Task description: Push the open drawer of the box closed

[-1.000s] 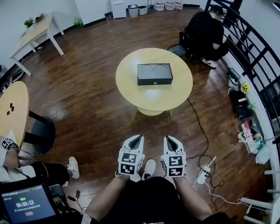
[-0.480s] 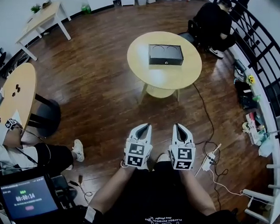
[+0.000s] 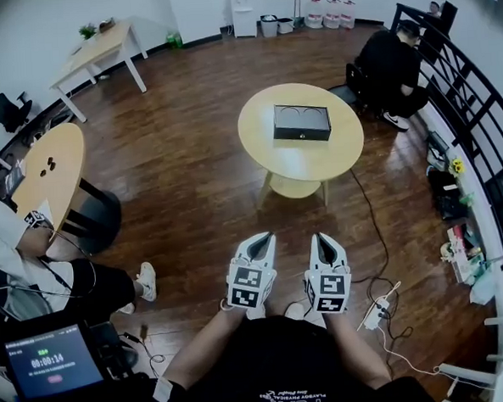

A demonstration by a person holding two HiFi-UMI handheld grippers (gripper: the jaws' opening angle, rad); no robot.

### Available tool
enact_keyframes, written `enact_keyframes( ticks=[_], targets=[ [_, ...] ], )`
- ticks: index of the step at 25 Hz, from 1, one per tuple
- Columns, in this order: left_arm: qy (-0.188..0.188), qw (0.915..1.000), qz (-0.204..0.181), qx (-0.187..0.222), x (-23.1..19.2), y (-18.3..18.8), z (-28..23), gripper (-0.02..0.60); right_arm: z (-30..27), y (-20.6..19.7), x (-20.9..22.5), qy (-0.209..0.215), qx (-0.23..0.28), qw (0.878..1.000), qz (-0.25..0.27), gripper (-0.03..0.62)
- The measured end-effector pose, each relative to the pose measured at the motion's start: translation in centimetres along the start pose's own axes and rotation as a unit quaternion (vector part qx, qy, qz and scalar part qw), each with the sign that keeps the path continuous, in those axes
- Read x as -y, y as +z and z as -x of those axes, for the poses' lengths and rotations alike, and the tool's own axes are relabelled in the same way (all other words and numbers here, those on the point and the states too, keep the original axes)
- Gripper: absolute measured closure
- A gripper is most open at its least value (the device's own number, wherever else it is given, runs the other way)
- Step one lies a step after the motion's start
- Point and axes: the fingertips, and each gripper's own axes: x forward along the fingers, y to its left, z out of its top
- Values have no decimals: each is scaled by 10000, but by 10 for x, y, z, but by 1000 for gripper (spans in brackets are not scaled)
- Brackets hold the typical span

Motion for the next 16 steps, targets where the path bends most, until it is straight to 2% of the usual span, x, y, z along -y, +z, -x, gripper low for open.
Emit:
enact_keyframes(
  ticks=[6,11,16],
  targets=[
    [134,9998,158,17,-15,2,-5,584,-9,5,-9,158,18,9997,182,589],
    [70,9998,194,-70,-9,3,-11,584,-6,27,-9,92,381,9973,613,589],
    [15,9998,198,-91,-7,3,-14,584,-10,30,-7,100,420,9976,533,589]
  ],
)
